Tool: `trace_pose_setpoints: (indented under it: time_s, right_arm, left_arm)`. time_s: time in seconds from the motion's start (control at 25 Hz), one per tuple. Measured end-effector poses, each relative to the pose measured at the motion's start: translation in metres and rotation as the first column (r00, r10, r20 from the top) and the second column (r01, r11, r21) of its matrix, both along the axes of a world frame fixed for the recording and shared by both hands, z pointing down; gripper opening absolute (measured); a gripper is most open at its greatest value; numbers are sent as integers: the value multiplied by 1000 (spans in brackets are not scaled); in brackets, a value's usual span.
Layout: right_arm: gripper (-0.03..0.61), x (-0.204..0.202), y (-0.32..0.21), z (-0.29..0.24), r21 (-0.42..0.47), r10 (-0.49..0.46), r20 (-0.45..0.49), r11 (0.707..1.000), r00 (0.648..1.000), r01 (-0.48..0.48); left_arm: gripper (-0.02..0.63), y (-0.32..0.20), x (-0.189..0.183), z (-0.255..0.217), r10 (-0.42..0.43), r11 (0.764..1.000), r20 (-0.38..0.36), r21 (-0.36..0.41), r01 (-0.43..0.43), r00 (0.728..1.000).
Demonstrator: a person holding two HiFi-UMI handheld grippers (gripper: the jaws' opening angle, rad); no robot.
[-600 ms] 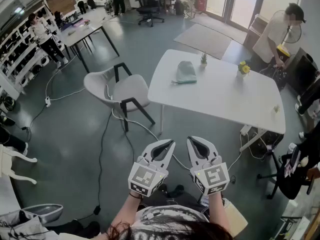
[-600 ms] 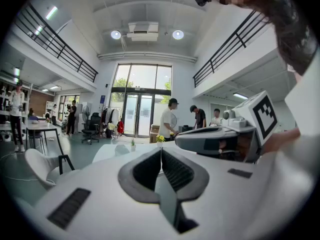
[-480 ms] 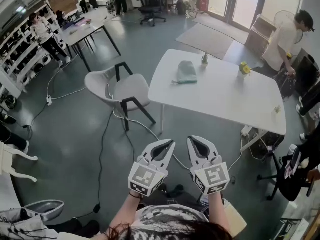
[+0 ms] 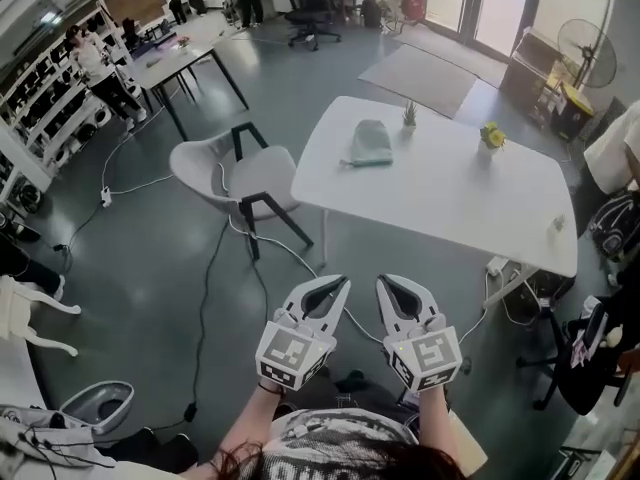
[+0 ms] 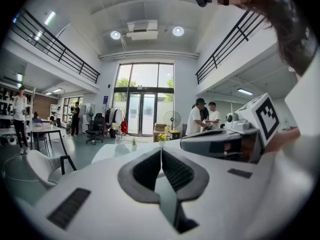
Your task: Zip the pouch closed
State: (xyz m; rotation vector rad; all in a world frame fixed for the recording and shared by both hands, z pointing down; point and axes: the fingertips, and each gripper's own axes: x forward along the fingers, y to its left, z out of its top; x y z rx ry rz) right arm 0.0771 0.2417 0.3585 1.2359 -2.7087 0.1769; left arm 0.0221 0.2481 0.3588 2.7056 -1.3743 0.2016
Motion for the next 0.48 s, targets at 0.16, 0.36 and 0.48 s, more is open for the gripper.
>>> trace_pose_setpoints:
  time_s: [0.16,0.36,0.48]
  right_arm:
    - [-8,14,-3,6,-18,-7,23,1000,1000,7]
    - [-8,19,-16,12,-41,-30,46,999,999,31]
    - [-8,15,-28,13,-42,-46,57,998,997,49]
  left_arm:
    - [14,-2,12,7,-8,1000,25,-13,9,1000]
    - [14,-9,18,12,-19,999,44,-34,21,999]
    - [14,-23,15,12,-31,999,50,-34,32,998]
